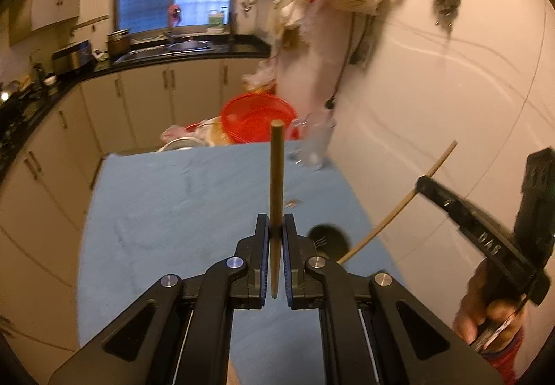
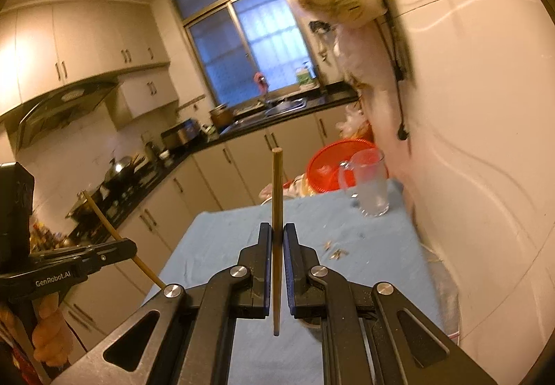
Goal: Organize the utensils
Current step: 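Lift the left gripper's chopstick upright toward the black cup while the right gripper carries its own, then lower the left gripper's chopstick into the black cup and open while the right gripper does likewise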
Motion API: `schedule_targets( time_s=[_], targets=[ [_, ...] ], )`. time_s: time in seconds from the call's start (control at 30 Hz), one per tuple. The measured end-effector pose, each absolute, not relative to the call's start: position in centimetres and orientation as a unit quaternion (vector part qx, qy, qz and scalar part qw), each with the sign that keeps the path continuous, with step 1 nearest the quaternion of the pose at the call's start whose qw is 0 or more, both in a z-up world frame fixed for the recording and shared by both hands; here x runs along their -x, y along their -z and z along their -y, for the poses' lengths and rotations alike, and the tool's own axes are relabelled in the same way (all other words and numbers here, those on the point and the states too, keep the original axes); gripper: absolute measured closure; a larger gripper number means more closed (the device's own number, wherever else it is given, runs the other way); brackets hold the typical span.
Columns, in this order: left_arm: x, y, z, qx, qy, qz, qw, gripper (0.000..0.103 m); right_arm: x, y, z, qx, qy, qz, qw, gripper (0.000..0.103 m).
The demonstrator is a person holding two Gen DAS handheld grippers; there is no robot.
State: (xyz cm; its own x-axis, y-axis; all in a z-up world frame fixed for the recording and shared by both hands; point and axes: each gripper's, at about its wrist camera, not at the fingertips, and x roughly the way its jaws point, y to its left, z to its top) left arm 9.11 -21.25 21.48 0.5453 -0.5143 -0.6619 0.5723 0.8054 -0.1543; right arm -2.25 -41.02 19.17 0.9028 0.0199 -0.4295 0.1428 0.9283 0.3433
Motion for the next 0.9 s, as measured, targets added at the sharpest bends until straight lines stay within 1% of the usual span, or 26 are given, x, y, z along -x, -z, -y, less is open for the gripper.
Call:
schedule_targets(
  time_s=[0.23,0.33,0.43,0.63,0.8,0.9],
  targets=[
    [-11.2,-21.2,26.8,-0.024,0.344,-0.372,0.862,0.096,0.5,-19.2,43.9,-0.191,0.059,-0.218,0.955,0.096],
    [-12.3,-19.7,28.4,-0.021,0.349,-0.389,0.852,0.096,-0.7,-18.2,44.8,-0.190,0.067,-0.230,0.952,0.096],
    [-13.6,-17.1,30.0,-0.022,0.348,-0.414,0.841,0.096,-1.8,-16.6,45.7,-0.193,0.071,-0.249,0.946,0.096],
    [-15.7,-13.2,31.3,-0.023,0.337,-0.448,0.828,0.096,-4.1,-12.7,46.7,-0.211,0.067,-0.295,0.930,0.096],
    [-16.5,-11.6,31.5,-0.027,0.327,-0.460,0.825,0.096,-5.7,-10.1,47.1,-0.216,0.060,-0.324,0.919,0.095],
    [-16.9,-11.1,31.5,-0.026,0.322,-0.467,0.823,0.096,-6.0,-9.4,47.2,-0.219,0.063,-0.328,0.917,0.095]
  ],
)
